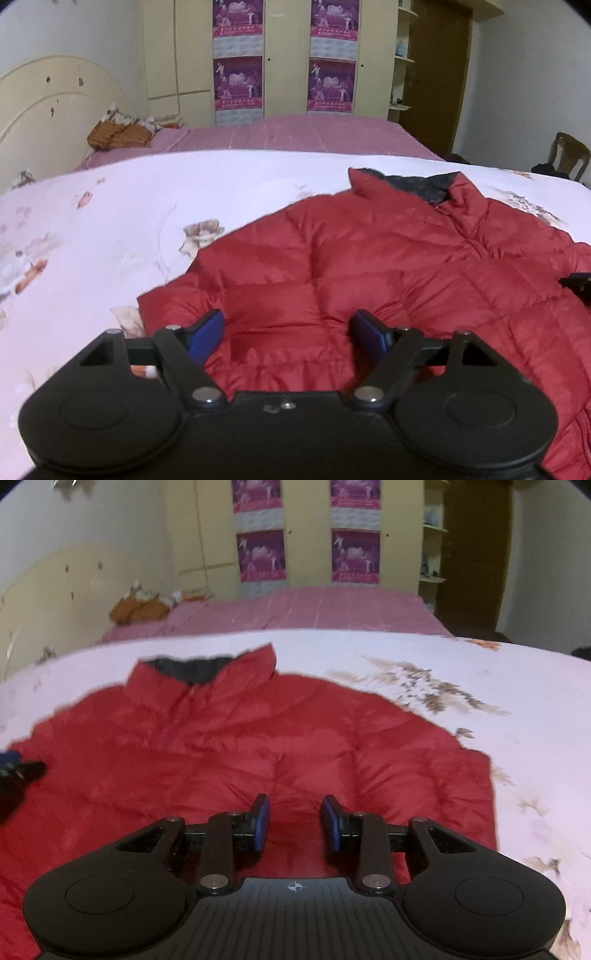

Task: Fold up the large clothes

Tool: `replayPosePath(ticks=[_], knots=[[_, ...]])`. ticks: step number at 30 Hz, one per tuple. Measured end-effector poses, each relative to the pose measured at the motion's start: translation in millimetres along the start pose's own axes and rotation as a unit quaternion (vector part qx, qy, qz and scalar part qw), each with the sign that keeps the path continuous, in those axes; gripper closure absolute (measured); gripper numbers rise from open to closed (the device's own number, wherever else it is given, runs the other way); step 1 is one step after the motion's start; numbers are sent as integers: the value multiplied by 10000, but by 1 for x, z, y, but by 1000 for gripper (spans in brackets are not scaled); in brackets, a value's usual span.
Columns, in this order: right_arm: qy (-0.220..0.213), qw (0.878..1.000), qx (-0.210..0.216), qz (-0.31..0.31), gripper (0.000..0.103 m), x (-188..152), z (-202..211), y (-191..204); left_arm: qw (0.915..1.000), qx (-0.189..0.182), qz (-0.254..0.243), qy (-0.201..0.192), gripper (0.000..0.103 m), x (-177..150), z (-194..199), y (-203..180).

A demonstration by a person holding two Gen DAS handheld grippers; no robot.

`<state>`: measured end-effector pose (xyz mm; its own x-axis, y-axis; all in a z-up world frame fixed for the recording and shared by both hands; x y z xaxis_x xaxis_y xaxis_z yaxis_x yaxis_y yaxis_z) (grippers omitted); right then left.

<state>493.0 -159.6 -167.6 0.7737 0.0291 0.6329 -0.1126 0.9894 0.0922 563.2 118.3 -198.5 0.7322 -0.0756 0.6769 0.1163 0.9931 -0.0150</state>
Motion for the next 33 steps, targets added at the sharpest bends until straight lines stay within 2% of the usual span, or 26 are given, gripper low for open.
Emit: replayPosePath(ticks=[4,6,7,8,9,10,11,14,15,17,19,22,25,30,33], knots=[[-166,9998,-103,-86,71,-5,-7,-2,10000,43,-22,41,25,-2,-2,-1],[-105,9997,-158,-121,70,-3,-4,-3,9999,111,-8,67,30,3,9,-3],[-103,9995,-246,-171,70,1,2,-4,10000,69,37,-35,29,8,18,-7],[-275,9988,-326,-226,70,7,14,-3,9997,-65,143,-163,25,11,28,-13],[-446,9981,-319,-276,59,12,25,0,9993,-198,228,-213,25,13,34,-22],[-556,9975,-264,-356,41,15,32,5,9990,-280,235,-249,25,14,39,-34],[-608,9972,-187,-401,10,16,35,12,9989,-327,204,-251,24,13,41,-44],[-569,9983,35,-106,12,11,34,44,9987,-492,18,-99,24,3,38,-78],[-533,9986,45,54,24,9,33,53,9989,-447,-129,-54,24,-2,36,-85],[-431,9989,63,198,31,2,30,62,9987,-314,-394,-43,24,-10,36,-93],[-421,9986,65,314,31,-5,31,64,9984,-254,-502,-58,22,-16,38,-91],[-436,9978,-222,445,31,-21,33,51,9987,-182,-467,-34,22,-24,43,-76],[-427,9971,-629,95,31,-33,34,21,9988,-86,-481,-28,20,-29,46,-61],[-250,9977,-487,-409,31,-45,26,-3,9995,-12,-325,31,19,-39,48,-41],[-250,9975,-499,-444,31,-45,24,-3,9996,-2,-277,34,18,-41,48,-38]])
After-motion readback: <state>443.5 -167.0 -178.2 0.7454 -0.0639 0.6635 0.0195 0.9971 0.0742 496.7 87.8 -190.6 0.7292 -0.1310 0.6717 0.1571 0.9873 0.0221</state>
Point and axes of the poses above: each gripper's, at about its wrist camera, not at the fingertips, and z roughly against the way its jaws point, y to its left, x to its top, the point moved 10 cm from there along -z, roughly the way its jaws point, and after that the axes turned 6 degrees about y, right-handed, at the moved point
